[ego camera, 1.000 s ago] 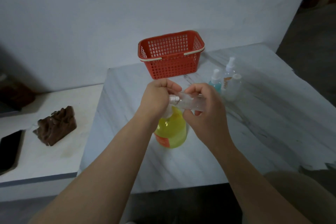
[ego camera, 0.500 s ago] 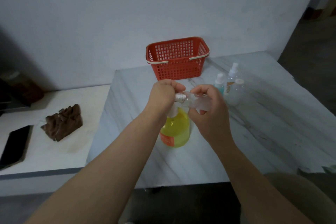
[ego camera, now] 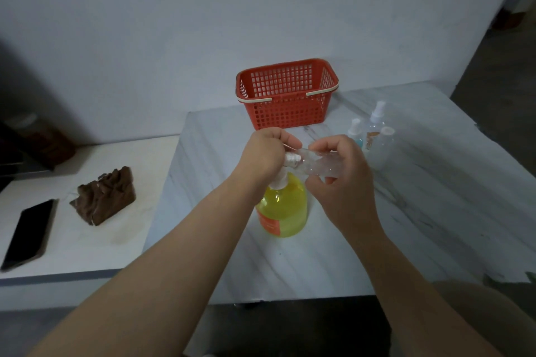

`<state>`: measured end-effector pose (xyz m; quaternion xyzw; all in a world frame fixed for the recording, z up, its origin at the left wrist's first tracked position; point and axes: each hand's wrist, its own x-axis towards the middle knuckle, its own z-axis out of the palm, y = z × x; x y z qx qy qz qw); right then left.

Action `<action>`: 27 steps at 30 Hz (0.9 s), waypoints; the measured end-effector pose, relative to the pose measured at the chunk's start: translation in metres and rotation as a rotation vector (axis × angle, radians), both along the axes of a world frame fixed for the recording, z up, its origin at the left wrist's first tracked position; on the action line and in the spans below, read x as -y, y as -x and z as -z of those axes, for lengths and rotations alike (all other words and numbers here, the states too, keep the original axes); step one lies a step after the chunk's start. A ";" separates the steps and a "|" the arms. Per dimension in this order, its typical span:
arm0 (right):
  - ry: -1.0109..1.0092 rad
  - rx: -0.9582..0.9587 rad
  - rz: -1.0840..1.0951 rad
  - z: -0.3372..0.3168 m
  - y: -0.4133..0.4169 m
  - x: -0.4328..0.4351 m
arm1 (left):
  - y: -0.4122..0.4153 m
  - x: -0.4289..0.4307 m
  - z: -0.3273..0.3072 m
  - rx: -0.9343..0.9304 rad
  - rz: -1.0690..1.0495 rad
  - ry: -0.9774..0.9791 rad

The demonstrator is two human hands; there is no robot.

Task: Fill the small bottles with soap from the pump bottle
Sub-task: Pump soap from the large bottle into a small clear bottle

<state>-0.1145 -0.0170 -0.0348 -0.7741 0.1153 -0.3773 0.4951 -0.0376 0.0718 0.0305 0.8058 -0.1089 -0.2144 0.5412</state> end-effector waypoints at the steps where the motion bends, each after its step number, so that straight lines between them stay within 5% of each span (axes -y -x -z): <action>1: -0.005 -0.004 -0.002 0.000 0.000 0.000 | 0.000 0.000 0.001 0.007 -0.004 0.002; 27: -0.100 -0.028 -0.009 -0.001 0.001 -0.003 | -0.001 0.004 0.000 0.010 -0.072 0.040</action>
